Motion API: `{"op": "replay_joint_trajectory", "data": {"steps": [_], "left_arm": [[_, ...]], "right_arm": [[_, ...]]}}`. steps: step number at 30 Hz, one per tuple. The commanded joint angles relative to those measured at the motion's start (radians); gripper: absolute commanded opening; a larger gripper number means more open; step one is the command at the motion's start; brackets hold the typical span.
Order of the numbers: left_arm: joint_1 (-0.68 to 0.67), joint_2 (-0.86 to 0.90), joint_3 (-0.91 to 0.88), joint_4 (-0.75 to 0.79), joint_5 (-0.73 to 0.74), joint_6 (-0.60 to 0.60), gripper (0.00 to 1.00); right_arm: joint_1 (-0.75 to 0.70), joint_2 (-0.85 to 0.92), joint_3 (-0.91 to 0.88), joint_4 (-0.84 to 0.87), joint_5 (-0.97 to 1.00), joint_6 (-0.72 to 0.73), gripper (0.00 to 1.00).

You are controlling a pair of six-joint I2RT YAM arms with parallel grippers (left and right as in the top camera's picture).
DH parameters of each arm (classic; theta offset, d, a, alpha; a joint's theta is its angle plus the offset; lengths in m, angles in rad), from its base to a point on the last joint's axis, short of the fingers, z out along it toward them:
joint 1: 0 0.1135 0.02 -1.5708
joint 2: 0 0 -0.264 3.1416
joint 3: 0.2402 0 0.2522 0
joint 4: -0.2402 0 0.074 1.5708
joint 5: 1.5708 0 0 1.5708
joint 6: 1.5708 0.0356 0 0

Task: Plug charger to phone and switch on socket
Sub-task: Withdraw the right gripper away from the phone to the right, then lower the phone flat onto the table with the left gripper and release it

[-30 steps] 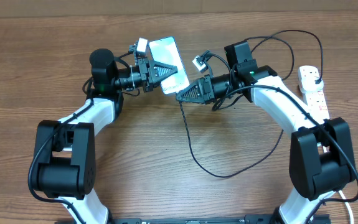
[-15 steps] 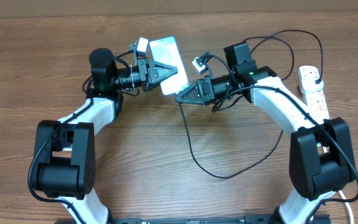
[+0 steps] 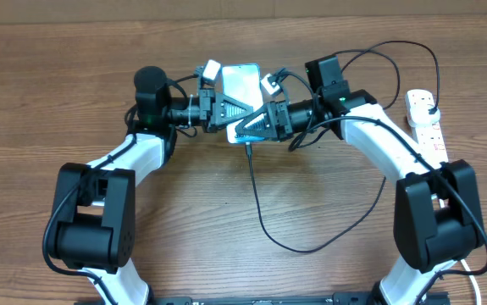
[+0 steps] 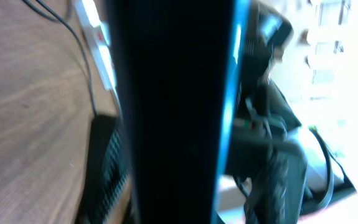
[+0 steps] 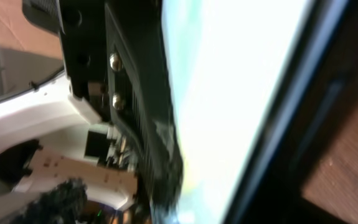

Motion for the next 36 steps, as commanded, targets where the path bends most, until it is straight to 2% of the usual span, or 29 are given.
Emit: {"op": "replay_joint_trajectory", "data": {"steps": [1,4,9,14,18,22,29,33,36], "left_arm": [[0.002,-0.026,0.002,0.008,0.05,0.025,0.04],[0.016,-0.026,0.002,0.008,0.028,0.031,0.04],[0.015,-0.026,0.002,-0.008,-0.005,0.069,0.04],[-0.001,-0.025,0.002,-0.167,-0.052,0.175,0.04],[-0.019,-0.025,0.002,-0.328,-0.093,0.312,0.04],[-0.023,-0.025,0.002,-0.327,-0.109,0.318,0.04],[-0.024,-0.025,0.002,-0.354,-0.187,0.404,0.04],[-0.024,-0.019,0.002,-0.518,-0.327,0.518,0.04],[-0.024,-0.004,0.002,-0.587,-0.359,0.571,0.04]], "right_arm": [[-0.022,-0.019,0.022,-0.044,-0.055,-0.092,1.0],[-0.074,-0.067,0.022,-0.182,-0.014,-0.208,1.0],[-0.125,-0.157,0.022,-0.346,0.121,-0.322,1.0],[-0.133,-0.254,0.022,-0.411,0.28,-0.333,1.0],[-0.133,-0.304,0.022,-0.455,0.386,-0.332,1.0],[-0.133,-0.306,0.022,-0.529,0.463,-0.333,1.0],[-0.133,-0.306,0.022,-0.569,0.47,-0.363,1.0],[-0.133,-0.306,0.022,-0.573,0.47,-0.363,1.0],[-0.133,-0.306,0.022,-0.573,0.475,-0.365,1.0]]}}
